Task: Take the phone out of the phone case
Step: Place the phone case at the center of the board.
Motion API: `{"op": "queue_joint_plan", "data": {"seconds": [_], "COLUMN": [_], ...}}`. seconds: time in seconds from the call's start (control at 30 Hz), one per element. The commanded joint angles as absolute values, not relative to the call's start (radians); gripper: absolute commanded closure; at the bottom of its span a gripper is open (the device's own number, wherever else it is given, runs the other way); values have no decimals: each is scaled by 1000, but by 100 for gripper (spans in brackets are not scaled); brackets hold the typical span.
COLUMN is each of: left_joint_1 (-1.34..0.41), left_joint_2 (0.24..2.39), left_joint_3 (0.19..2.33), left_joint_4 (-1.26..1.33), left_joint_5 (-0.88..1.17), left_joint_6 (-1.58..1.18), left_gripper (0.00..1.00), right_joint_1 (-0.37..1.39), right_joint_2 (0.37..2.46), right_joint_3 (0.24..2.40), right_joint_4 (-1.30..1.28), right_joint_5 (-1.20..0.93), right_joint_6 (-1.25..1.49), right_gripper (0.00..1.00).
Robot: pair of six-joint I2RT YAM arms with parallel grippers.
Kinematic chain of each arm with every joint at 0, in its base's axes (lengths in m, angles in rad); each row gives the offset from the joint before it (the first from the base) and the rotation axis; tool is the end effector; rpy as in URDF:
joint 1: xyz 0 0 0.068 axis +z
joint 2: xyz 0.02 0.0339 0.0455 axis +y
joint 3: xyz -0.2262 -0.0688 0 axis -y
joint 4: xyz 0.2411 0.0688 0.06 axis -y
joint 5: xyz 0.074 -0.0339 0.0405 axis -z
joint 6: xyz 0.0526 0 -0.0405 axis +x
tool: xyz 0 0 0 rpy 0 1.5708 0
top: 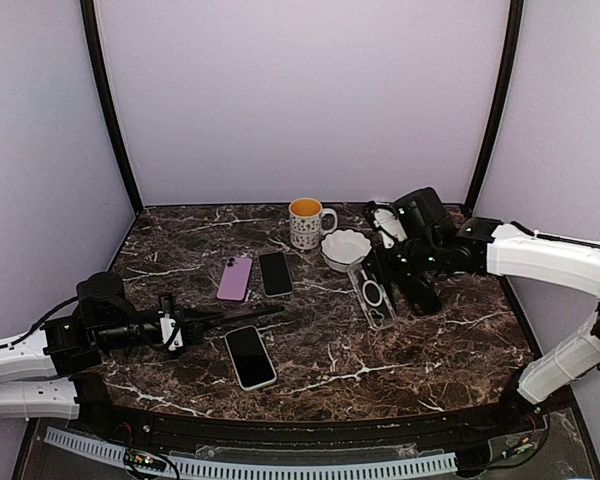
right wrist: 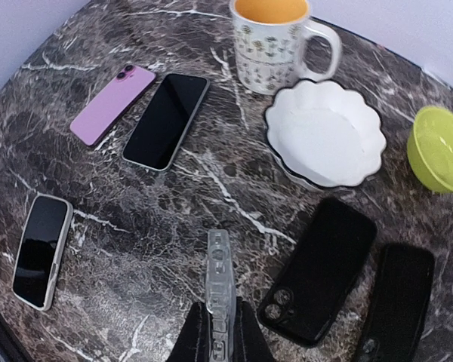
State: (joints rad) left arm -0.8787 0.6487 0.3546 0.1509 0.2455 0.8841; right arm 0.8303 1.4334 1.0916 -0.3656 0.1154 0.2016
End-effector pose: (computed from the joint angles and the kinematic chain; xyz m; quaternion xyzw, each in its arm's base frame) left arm 0.1252 -0.1711 0.2199 0.6299 0.4153 -0.0908 0.6500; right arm 0.2286 0.2412 0.2312 -0.2574 0.8698 0.1605 0.3892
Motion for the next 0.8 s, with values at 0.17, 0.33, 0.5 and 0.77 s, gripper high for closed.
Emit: {"op": "queue_joint_plan", "data": {"seconds": [0.17,0.33,0.5,0.77], "left_joint_1": [-875,-875,-874,-875], "left_joint_2": [634,633,633,637], "left_joint_3": [387,390,392,393], "left_joint_4": [225,223,221,213], "left_joint_5": [245,247,253,249], "left_joint_6": [889,886,885,884], "left_gripper": [100,100,100,100], "right_joint_1": [576,547,543,532], "right_joint_2": [1246,1244,1296,1408], "right_joint_3": [844,771,733,752], "right_joint_4": [-430,-478,-416,-414], "right_joint_5": [-323,-410,-438,-356], "right_joint_6": [535,579,606,503], "right_gripper": [100,100,100,100]}}
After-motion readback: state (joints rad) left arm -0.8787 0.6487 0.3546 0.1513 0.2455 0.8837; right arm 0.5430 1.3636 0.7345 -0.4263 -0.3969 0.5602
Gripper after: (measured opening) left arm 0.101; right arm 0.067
